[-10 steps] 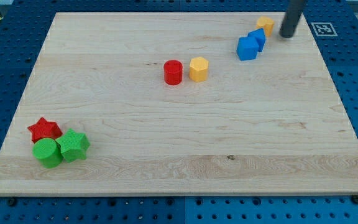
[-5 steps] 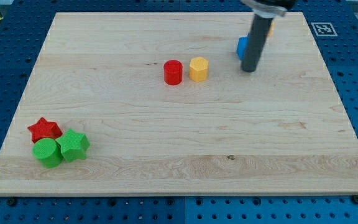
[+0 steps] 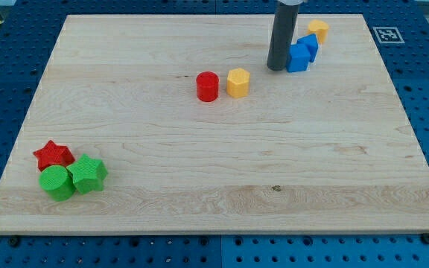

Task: Slide the blue cube along with blue triangle to the top right

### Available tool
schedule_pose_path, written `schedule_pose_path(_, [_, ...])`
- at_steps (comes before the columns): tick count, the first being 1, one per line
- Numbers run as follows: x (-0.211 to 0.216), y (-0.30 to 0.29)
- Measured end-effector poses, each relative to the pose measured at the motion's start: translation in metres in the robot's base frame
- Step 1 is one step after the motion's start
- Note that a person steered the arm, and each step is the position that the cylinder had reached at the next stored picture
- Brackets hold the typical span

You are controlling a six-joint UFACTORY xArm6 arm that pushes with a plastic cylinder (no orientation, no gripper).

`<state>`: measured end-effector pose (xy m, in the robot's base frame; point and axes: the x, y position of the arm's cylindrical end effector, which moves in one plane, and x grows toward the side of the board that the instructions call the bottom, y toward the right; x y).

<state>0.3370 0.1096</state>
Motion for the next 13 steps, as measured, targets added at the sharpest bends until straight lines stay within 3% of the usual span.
schedule_pose_path(3, [0.000, 0.054])
schedule_pose_path(5, [0.000, 0.058])
schedule_pose_path(10, [-0.050, 0.070])
schedule_pose_path(13, [-0.021, 0.062])
